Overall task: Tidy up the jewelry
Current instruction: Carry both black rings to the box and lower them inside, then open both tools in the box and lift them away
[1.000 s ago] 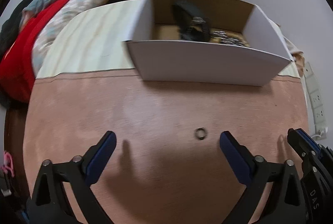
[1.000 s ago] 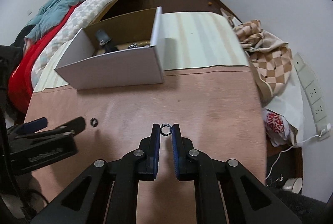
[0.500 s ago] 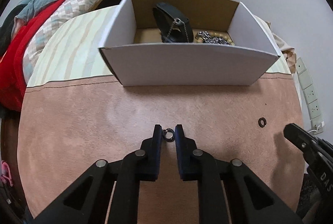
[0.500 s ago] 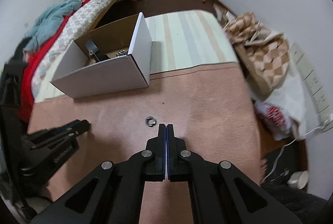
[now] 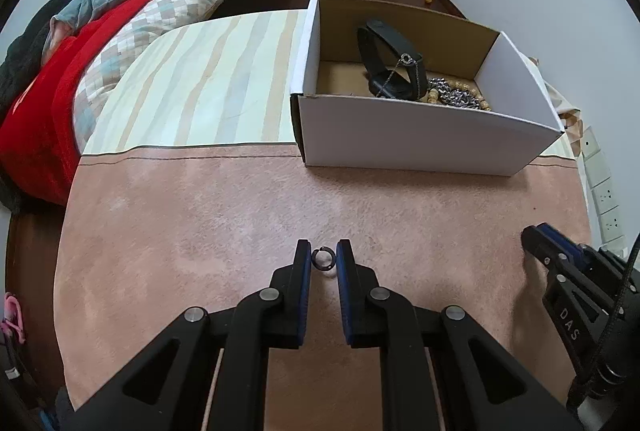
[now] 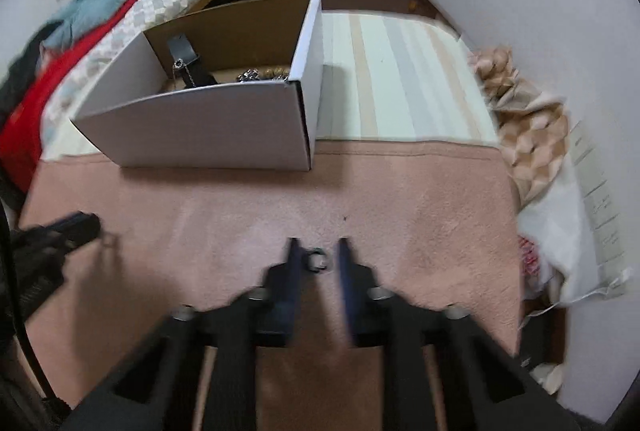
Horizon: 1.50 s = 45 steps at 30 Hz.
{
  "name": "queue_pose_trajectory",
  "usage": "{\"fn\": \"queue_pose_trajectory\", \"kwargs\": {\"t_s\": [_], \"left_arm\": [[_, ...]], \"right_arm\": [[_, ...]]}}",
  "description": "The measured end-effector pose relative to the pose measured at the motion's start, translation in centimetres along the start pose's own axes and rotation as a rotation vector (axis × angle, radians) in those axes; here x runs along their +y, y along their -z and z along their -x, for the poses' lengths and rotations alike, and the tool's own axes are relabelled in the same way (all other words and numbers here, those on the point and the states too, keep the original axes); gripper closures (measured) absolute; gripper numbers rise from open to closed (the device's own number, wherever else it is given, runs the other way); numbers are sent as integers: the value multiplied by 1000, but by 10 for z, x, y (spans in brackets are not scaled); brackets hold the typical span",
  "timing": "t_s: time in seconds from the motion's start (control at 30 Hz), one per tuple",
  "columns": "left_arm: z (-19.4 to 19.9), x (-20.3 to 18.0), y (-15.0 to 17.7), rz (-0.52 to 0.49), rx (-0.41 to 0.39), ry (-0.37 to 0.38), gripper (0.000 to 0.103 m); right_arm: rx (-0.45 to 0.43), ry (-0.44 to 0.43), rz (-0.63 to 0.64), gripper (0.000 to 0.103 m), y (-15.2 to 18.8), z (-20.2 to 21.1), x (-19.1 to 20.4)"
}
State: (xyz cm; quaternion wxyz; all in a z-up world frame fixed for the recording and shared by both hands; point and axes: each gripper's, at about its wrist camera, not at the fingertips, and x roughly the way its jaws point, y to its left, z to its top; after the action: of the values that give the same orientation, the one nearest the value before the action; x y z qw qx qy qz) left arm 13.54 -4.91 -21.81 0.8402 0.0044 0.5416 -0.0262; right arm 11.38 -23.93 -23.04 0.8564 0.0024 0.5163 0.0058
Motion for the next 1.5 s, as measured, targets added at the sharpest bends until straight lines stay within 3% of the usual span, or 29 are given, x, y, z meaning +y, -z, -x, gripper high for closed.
{"fn": "queue_pose_trajectory", "kwargs": {"t_s": [0.17,0.37,0.53,0.67,0.73,0.77,0.8,0.87,0.97,1.1,1.2,1.27,1.37,1.5], "left_arm": [[35,-4,-21,6,-55,72,93],[57,-10,-87,-9,-106,136,93],[34,-5,-137,-19,-40,148,93],[17,-2,-151,11,23,111,90],[14,-1,-154,18,30,101,83],[15,-1,-154,16,25,87,67],[16,-1,-155,15,17,81,44],[22,1,-156,20,-12,83,31],[30,4,-156,24,-20,78,30],[39,10,-151,22,-44,42,8],[48,17,-142,26,-73,3,5],[53,19,-133,26,-87,-16,0],[57,18,-116,19,-96,-53,0],[59,17,-102,27,-77,-48,0]], "right_arm": [[-19,-86,-72,90,-10,22,-9],[-101,-236,-93,90,-79,65,-6],[-14,-256,-66,90,-134,34,3],[77,-260,-69,89,-159,0,0],[102,-258,-80,89,-166,-6,-2],[103,-262,-85,86,-168,-6,-5],[98,-265,-89,82,-170,-4,-8],[82,-265,-94,64,-172,2,-13],[60,-261,-96,63,-171,15,-17],[40,-218,-81,59,-163,29,-17],[21,-150,-56,42,-154,40,-15],[14,-93,-41,20,-147,45,-13],[16,-12,-11,8,-133,49,-6],[20,57,21,2,-115,56,0]]}}
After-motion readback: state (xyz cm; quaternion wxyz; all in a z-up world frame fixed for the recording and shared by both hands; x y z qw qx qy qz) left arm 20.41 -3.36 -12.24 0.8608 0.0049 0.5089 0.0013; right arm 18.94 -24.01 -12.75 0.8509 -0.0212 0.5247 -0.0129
